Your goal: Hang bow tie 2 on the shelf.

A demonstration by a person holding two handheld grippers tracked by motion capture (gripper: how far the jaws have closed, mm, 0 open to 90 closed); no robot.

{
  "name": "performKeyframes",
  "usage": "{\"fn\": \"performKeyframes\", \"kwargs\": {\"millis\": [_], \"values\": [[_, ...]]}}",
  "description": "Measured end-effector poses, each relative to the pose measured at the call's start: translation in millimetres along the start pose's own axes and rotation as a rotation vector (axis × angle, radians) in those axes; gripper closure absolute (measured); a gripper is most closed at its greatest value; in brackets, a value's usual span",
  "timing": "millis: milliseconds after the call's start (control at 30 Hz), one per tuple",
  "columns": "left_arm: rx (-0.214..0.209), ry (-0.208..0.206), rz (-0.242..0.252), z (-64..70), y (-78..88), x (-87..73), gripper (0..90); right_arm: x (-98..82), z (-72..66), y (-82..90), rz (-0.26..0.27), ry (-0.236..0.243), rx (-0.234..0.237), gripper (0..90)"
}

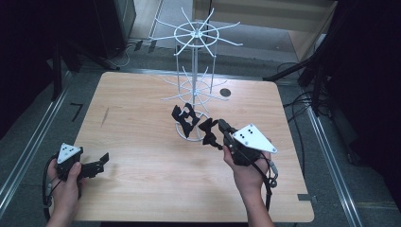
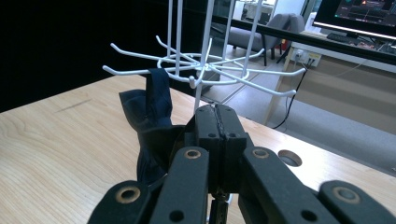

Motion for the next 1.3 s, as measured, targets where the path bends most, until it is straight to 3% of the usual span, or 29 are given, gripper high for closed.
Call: {"fn": "performKeyframes", "kwargs": {"millis": [1300], "values": [[-0.001, -0.003, -0.001, 0.0, -0.3, 0.0, 0.0, 30.7, -11.5, 5.6, 0.063, 0.035, 0.036, 90.0]]}}
Point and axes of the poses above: each handheld gripper's, and its own axes: y roughly backward along the jaws, x roughly out of its top, z roughly to its right, the point moved 3 cm from there along -y, roughly forward along the jaws, and after that the axes turned 12 degrees about -z, right-handed, at the moved point
